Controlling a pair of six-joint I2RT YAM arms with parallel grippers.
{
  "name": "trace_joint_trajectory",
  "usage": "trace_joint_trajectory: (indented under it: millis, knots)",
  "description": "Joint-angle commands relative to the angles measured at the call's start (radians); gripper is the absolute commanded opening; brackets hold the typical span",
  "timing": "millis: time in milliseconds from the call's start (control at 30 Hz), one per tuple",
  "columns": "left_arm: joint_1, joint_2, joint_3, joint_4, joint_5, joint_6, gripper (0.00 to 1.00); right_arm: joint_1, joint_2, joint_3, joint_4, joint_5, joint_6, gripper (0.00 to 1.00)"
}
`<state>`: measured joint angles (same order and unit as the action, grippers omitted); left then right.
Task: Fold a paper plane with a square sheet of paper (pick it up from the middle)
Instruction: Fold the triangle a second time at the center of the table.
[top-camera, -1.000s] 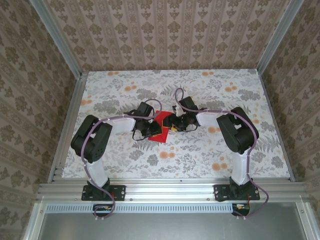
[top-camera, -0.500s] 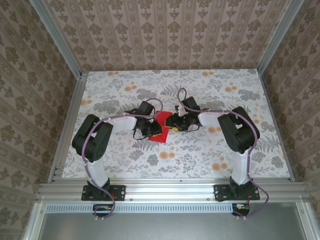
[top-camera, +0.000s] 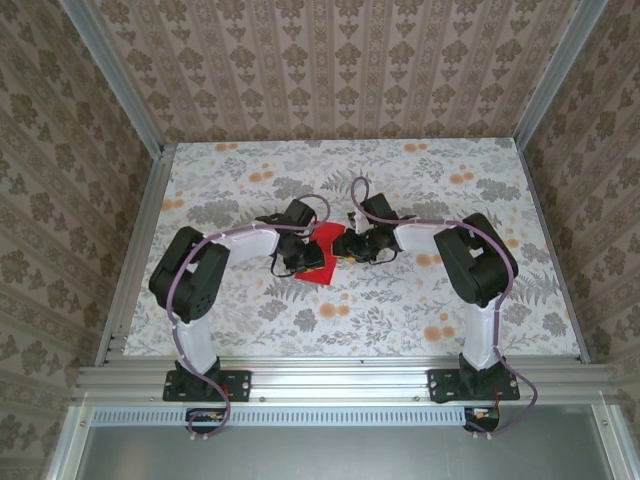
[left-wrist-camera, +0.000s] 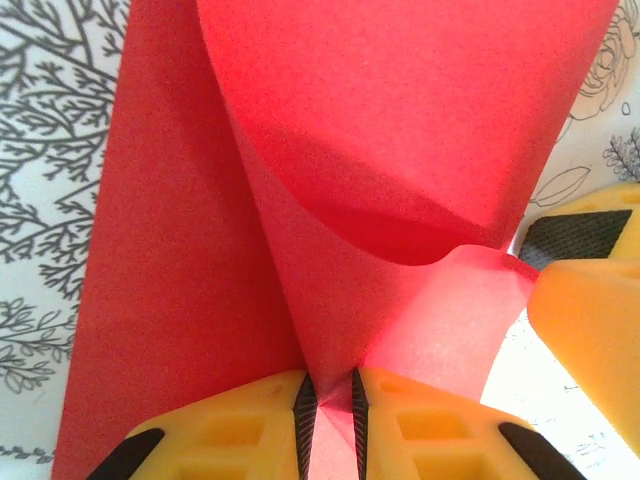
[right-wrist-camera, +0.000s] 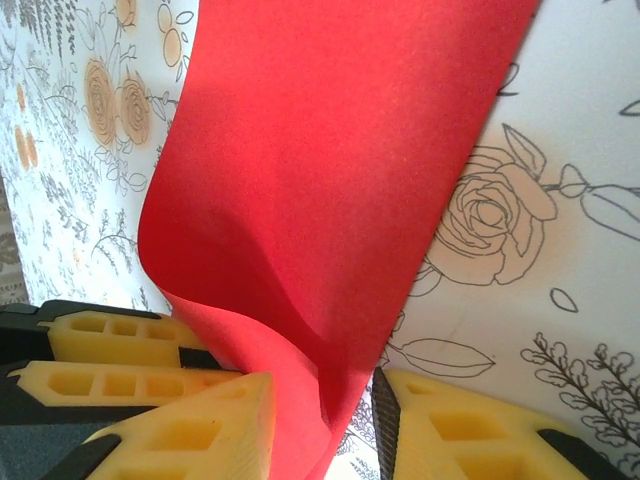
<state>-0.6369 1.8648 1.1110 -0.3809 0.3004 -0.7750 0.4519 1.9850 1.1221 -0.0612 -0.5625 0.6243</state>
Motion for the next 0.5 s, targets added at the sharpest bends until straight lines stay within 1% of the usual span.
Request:
trace_joint_trajectory:
  millis: [0,467]
  knots:
    - [-0.007,0.058,0.002,-0.1,-0.08,-0.037,0.21,0.007,0.05,-0.005,-0.124,0.099,-0.023,0.33]
    - [-0.032,0.106,0.061,-0.19,-0.144,-0.085,0.2,0.026,0.057,-0.001,-0.164,0.14,-0.033,0.29]
